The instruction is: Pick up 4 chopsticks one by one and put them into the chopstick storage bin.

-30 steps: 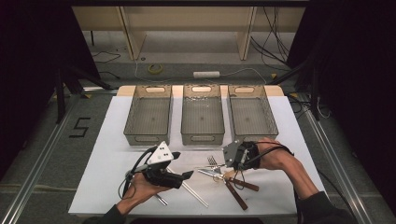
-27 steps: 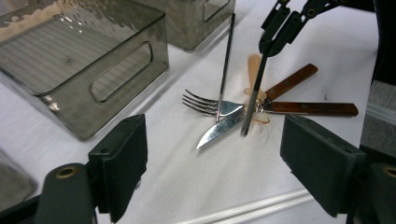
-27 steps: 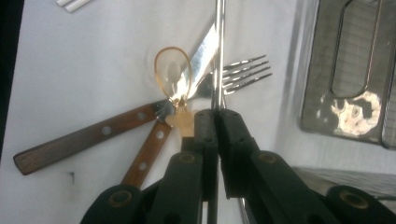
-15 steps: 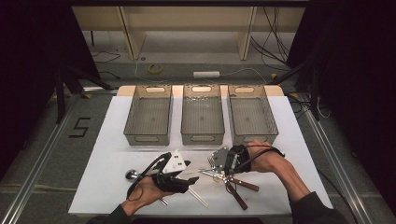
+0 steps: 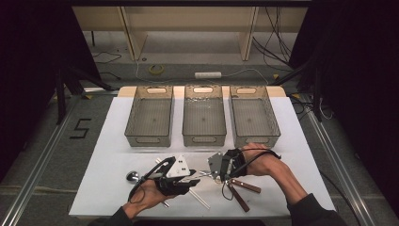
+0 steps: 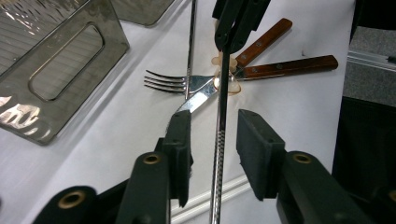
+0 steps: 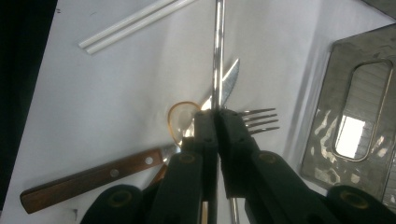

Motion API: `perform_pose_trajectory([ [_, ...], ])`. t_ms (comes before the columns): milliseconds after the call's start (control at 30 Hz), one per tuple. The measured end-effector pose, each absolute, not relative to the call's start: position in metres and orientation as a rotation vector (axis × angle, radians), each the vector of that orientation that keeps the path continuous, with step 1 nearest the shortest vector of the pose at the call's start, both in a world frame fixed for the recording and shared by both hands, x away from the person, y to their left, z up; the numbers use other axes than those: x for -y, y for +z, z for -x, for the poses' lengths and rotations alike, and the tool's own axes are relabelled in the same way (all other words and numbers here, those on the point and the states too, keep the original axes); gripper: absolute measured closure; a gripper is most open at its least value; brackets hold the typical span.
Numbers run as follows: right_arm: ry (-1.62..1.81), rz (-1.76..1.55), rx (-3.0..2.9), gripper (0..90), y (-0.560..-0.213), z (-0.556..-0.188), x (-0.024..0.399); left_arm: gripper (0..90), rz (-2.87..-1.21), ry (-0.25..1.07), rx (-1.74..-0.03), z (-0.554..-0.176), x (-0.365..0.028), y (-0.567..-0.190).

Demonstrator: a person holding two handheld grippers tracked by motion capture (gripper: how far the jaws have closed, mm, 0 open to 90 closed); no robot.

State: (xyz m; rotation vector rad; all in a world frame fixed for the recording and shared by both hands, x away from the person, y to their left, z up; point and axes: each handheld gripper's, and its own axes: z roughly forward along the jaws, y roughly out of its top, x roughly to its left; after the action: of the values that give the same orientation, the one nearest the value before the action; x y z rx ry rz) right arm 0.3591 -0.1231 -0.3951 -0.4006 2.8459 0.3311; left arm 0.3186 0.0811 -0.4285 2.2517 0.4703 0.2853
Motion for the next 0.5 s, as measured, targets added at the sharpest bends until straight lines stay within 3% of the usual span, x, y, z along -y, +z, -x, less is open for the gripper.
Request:
perform_pose_trajectory([
  [500,0.337,0.462,-2.846,86.9,-0.3991,-0.3571,0.1154,80.4,-2.289,0.267,-0.418,-0.3171,-0.079,-0.4303],
])
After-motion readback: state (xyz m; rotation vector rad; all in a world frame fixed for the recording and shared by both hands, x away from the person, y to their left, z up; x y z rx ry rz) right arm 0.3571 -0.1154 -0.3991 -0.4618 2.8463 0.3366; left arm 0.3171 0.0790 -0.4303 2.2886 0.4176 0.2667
